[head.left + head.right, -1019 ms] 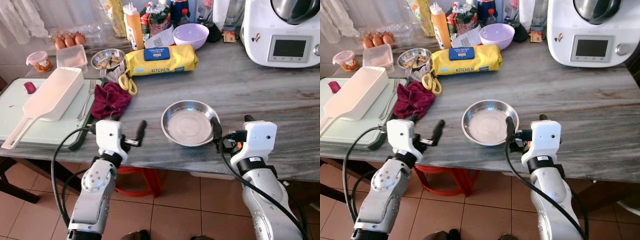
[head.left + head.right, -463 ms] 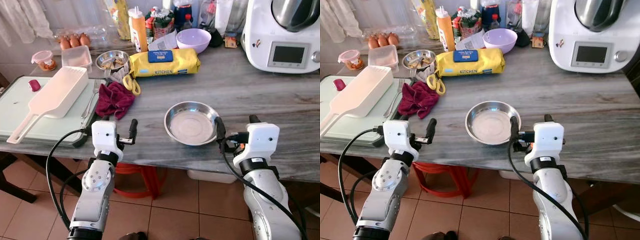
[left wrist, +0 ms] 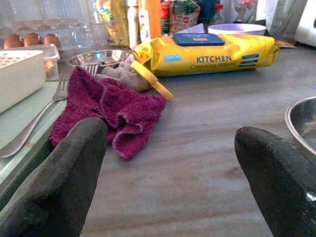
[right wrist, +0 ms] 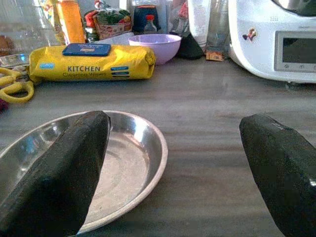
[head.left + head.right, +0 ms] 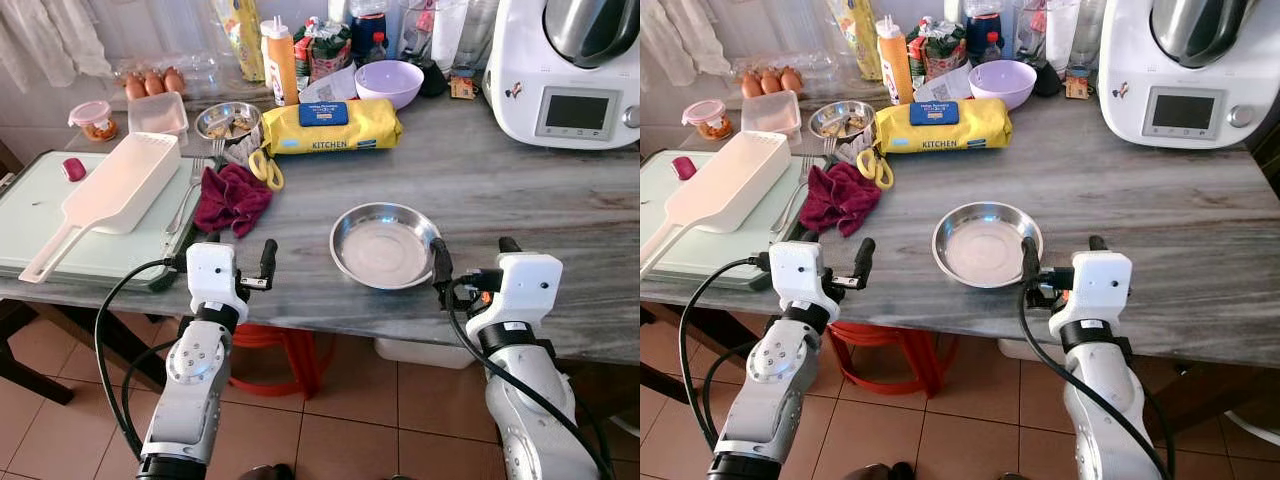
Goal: Setting the table
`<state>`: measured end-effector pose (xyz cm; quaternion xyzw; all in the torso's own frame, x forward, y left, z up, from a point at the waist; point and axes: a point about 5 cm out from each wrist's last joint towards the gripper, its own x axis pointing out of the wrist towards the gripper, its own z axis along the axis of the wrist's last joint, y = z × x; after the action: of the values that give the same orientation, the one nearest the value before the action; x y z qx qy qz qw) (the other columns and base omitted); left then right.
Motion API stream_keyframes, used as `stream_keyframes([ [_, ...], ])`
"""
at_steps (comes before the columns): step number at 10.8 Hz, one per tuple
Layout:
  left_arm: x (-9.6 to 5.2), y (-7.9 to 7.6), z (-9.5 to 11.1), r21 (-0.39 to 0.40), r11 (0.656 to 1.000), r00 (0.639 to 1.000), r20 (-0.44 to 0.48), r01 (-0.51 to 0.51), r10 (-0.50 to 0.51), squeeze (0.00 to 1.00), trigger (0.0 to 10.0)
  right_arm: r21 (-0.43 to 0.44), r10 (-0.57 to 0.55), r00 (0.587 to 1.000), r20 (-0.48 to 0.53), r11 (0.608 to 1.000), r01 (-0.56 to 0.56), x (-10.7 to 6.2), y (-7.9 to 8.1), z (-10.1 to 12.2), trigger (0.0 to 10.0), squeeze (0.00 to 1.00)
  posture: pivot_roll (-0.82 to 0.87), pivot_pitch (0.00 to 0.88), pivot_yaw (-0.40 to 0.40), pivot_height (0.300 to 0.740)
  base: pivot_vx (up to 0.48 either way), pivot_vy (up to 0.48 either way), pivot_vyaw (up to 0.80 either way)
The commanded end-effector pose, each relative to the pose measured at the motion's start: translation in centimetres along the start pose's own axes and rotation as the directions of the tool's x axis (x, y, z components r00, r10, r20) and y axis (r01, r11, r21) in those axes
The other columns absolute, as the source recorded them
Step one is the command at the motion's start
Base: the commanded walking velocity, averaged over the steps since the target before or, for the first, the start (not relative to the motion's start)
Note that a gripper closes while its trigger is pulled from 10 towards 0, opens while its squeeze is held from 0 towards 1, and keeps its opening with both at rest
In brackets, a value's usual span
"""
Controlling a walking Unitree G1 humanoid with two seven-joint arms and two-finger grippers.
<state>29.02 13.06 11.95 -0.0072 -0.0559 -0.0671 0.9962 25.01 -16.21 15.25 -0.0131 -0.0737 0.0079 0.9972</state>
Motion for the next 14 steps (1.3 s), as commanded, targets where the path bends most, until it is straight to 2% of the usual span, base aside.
stream_keyframes([
  [1, -0.13, 0.26, -0.34, 0.016, 1.0, 1.0, -0.017, 0.002, -0.002, 0.0, 10.0, 0.011, 0.004, 1.0, -0.011, 1.0, -0.004, -0.23, 0.17, -0.32, 10.0, 0.0, -0.1, 0.097, 0.083, 0.74, -0.255, 0.0, 0.0],
  [14, 0.04, 0.13, -0.5, 0.021, 0.999, 0.999, -0.036, 0.041, -0.04, 0.0, 10.0, 0.031, -0.029, 0.999, -0.036, 0.999, 0.03, -0.57, -0.09, -1.0, 10.0, 0.0, -0.1, 0.11, 0.106, 0.74, -0.281, 0.0, 0.0],
])
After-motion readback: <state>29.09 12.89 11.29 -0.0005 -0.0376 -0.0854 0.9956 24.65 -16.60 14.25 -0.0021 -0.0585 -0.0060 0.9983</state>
